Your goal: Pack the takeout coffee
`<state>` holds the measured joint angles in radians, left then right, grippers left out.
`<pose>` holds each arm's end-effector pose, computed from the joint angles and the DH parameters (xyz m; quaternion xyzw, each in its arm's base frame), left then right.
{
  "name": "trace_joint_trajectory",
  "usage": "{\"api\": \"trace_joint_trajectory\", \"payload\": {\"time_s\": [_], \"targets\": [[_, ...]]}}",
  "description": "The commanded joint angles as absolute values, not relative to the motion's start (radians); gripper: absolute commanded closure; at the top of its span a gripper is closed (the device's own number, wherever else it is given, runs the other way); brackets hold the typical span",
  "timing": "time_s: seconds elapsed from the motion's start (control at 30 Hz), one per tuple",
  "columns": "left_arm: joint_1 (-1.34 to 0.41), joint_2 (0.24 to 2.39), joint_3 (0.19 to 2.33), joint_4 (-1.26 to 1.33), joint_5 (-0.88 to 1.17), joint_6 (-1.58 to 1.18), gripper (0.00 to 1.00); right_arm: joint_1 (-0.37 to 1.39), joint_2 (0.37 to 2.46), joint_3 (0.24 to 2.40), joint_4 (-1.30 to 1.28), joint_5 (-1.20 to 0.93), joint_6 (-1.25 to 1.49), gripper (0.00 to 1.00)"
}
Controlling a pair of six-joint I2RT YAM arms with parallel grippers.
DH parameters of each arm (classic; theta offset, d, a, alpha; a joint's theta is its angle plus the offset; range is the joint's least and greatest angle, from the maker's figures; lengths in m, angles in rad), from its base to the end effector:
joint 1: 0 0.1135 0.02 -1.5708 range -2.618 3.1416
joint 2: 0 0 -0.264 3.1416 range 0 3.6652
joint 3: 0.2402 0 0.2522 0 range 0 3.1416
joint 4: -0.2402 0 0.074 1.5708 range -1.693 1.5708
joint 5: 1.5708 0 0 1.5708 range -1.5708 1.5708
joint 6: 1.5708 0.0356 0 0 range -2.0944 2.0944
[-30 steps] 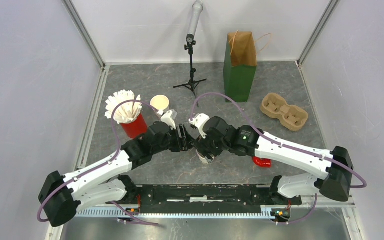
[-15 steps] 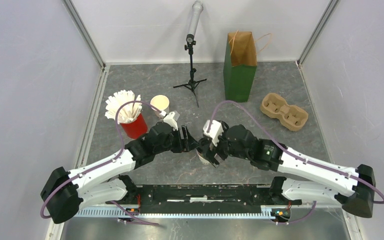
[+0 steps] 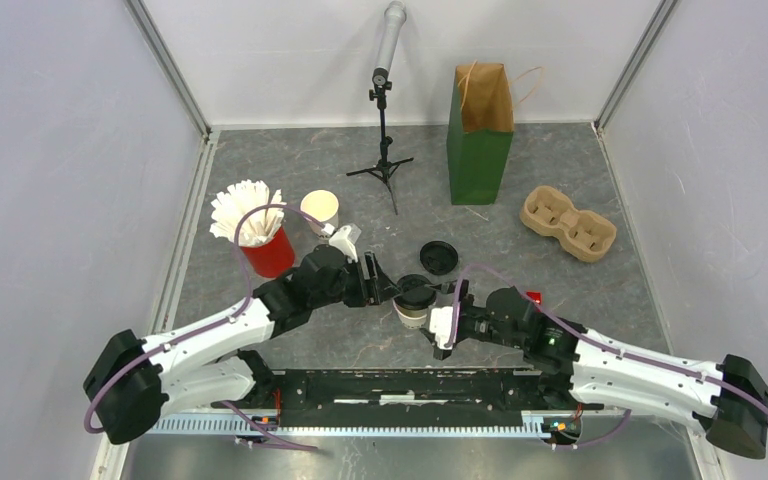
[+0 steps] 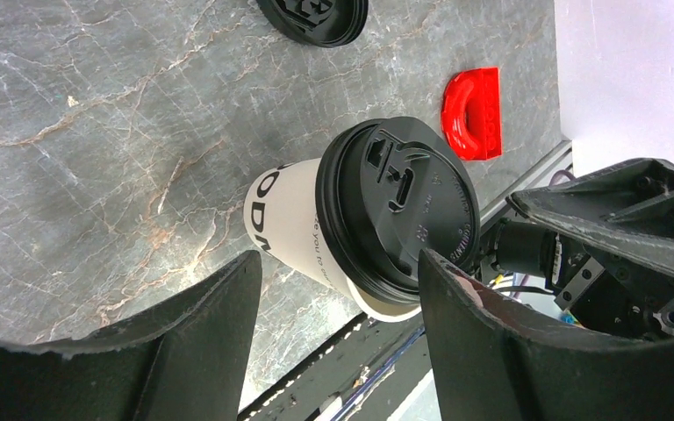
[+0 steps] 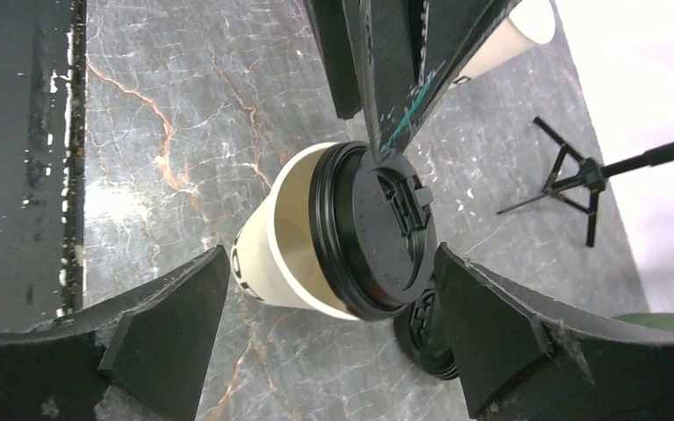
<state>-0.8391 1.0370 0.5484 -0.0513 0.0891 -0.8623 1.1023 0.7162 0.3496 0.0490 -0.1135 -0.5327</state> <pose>0.1473 -0.1688 0.2225 0.0119 0.8694 -0.3957 0.2956 0.0754 0.1579 0.2209 -0.6127 0.5289 0.2086 0.5490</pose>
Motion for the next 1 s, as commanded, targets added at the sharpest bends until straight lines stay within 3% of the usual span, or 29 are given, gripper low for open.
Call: {"api": "trace_joint_trajectory", "payload": {"time_s": [0.0, 0.23, 0.4, 0.83, 0.97], "targets": [[-0.834, 1.055, 0.540, 0.023, 0.116, -0.905, 0.28, 1.116, 0.761, 0.356, 0.182, -0.120, -0.646, 0.08], [-0.834, 1.075, 0.522, 0.067, 0.141, -0.920, 0.29, 1.144, 0.808, 0.344, 0.217, -0.081, -0.656, 0.17], [-0.835, 1.067, 0.516, 0.072, 0.152, -0.926, 0.32, 1.158, 0.820, 0.344, 0.223, -0.048, -0.655, 0.29], [-0.834, 1.051, 0.495, 0.072, 0.164, -0.935, 0.37, 1.185, 0.869, 0.365, 0.163, -0.062, -0.634, 0.36], [-0.834, 1.050, 0.495, 0.072, 0.166, -0.934, 0.38, 1.192, 0.874, 0.359, 0.180, -0.008, -0.640, 0.46]]}}
